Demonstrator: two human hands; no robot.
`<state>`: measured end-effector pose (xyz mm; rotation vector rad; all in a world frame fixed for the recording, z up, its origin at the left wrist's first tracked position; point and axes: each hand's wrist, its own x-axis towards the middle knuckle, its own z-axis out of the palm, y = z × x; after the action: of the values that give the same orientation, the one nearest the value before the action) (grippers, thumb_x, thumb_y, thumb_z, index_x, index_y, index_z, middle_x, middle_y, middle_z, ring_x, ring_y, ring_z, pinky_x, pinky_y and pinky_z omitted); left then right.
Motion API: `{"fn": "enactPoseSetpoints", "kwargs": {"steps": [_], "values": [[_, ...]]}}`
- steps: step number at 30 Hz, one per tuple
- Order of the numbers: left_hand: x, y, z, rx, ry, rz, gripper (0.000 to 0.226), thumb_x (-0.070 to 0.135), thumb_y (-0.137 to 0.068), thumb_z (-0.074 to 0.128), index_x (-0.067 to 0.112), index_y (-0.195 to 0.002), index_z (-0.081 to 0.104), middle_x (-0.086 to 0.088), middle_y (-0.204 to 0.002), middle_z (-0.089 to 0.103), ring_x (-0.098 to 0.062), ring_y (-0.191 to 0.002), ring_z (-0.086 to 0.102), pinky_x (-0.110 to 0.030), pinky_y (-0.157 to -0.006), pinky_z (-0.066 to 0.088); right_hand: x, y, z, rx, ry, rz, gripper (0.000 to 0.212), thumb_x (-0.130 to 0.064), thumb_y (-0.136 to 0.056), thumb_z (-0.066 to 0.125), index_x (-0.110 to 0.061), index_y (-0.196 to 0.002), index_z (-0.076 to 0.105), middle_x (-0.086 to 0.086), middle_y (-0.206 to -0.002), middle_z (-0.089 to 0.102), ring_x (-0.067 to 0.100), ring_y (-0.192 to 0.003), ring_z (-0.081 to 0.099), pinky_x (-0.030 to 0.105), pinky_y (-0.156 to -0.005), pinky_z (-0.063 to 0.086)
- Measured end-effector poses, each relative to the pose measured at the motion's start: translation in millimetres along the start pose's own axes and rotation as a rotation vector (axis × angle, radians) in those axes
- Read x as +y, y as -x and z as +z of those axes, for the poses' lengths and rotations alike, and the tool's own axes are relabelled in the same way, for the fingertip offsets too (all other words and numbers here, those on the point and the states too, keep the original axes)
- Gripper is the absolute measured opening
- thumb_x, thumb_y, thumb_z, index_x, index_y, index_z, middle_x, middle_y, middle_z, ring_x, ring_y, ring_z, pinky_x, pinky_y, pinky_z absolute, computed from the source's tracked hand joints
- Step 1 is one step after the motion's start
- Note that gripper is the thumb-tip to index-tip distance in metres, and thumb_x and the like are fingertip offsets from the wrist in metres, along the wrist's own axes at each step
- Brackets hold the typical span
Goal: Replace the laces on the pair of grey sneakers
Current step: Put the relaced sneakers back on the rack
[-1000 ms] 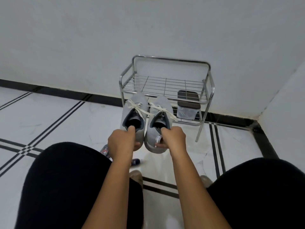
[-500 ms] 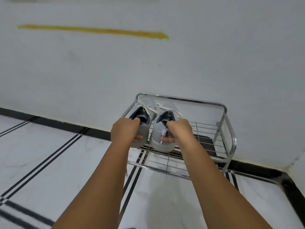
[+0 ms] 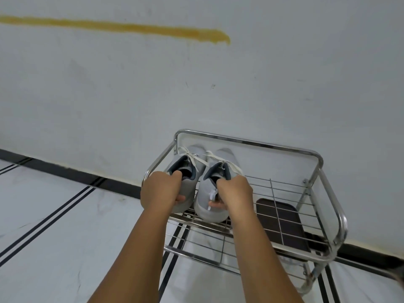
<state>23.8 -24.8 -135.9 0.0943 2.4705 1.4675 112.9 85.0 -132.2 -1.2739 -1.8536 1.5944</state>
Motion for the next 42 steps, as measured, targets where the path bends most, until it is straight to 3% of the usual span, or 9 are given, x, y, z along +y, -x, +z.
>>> {"fn": "enactPoseSetpoints", "kwargs": {"steps": [5,7,9,12,14,18,22,37,42], "values": [[-10.4,-11.4,3.6,0.065,-0.045,0.025,0.037,0.035,-0.077,0.040,0.006,-0.076,0.063,-0.005,-0.055,0.069,-0.027,-0.071,0.069,-0.041,-0.080,0.056,13.1,-0.2,8.0,0.031,0.149,-0.089,0.009,-0.010,-0.090,0.046,-0.006,-0.084,0.051,0.006,-0.072,0.058,0.012,-0.046,0.050,0.011,-0.027,0.029],[-13.6,-14.6,2.2,0.076,-0.066,0.051,0.045,0.044,-0.078,0.039,0.007,-0.075,0.063,-0.006,-0.060,0.070,-0.028,-0.071,0.069,-0.043,-0.079,0.057,15.7,-4.4,13.7,0.007,0.124,-0.043,0.014,-0.019,-0.086,0.048,-0.005,-0.086,0.051,0.010,-0.082,0.062,0.017,-0.056,0.060,0.011,-0.039,0.044],[-12.8,-15.9,-2.1,0.009,-0.090,0.066,0.053,0.056,-0.087,0.044,0.008,-0.074,0.061,-0.005,-0.057,0.070,-0.026,-0.068,0.070,-0.041,-0.079,0.057,16.3,-8.1,16.1,-0.056,0.081,-0.011,0.045,-0.040,-0.074,0.055,-0.008,-0.106,0.051,0.013,-0.101,0.062,0.029,-0.078,0.068,0.035,-0.066,0.061],[-13.4,-15.4,-7.4,-0.128,-0.142,0.118,0.050,0.062,-0.076,0.066,0.013,-0.084,0.059,-0.005,-0.063,0.071,-0.022,-0.066,0.071,-0.040,-0.073,0.060,25.6,-16.5,11.0,-0.239,0.210,-0.032,0.114,-0.077,-0.042,0.071,-0.034,-0.138,0.025,0.008,-0.131,0.054,0.034,-0.107,0.062,0.050,-0.084,0.056],[-17.4,-14.2,-7.3,-0.119,-0.274,0.174,0.058,0.059,-0.068,0.073,0.016,-0.103,0.054,-0.006,-0.084,0.072,-0.024,-0.079,0.070,-0.040,-0.074,0.059,23.5,-11.3,5.0,-0.311,0.302,-0.091,0.132,-0.075,-0.032,0.075,-0.045,-0.144,0.011,0.006,-0.141,0.046,0.032,-0.115,0.058,0.048,-0.087,0.056],[-20.4,-7.1,-6.4,0.035,-0.450,0.335,0.055,0.041,-0.082,0.068,0.026,-0.130,0.044,-0.004,-0.110,0.065,-0.028,-0.101,0.061,-0.030,-0.072,0.044,23.7,-1.5,-0.6,-0.267,0.603,-0.305,0.086,-0.052,-0.069,0.077,-0.032,-0.140,0.033,0.006,-0.135,0.042,0.026,-0.115,0.053,0.032,-0.091,0.047],[-16.6,-2.3,-9.5,0.081,-0.616,0.401,0.033,0.040,-0.090,0.060,0.026,-0.119,0.052,-0.001,-0.097,0.063,-0.018,-0.082,0.051,-0.029,-0.064,0.038,24.0,3.7,1.1,-0.134,0.753,-0.407,0.046,-0.042,-0.084,0.069,-0.021,-0.121,0.052,0.008,-0.119,0.051,0.026,-0.102,0.056,0.029,-0.077,0.041],[-23.4,-4.0,-6.5,0.129,-0.643,0.451,0.027,0.036,-0.092,0.058,0.019,-0.112,0.050,-0.003,-0.091,0.064,-0.020,-0.076,0.049,-0.032,-0.063,0.041,31.4,18.5,19.3,0.021,0.697,-0.509,0.039,-0.037,-0.093,0.058,-0.022,-0.124,0.041,0.007,-0.120,0.044,0.024,-0.090,0.056,0.030,-0.070,0.042],[-26.9,6.5,-10.5,0.065,-0.557,0.460,0.062,0.029,-0.093,0.058,0.017,-0.143,0.023,-0.011,-0.102,0.066,-0.029,-0.090,0.061,-0.035,-0.068,0.044,35.0,20.1,18.1,-0.021,0.547,-0.478,0.071,-0.045,-0.083,0.069,-0.019,-0.137,0.032,0.007,-0.137,0.039,0.027,-0.114,0.054,0.035,-0.086,0.047]]}}
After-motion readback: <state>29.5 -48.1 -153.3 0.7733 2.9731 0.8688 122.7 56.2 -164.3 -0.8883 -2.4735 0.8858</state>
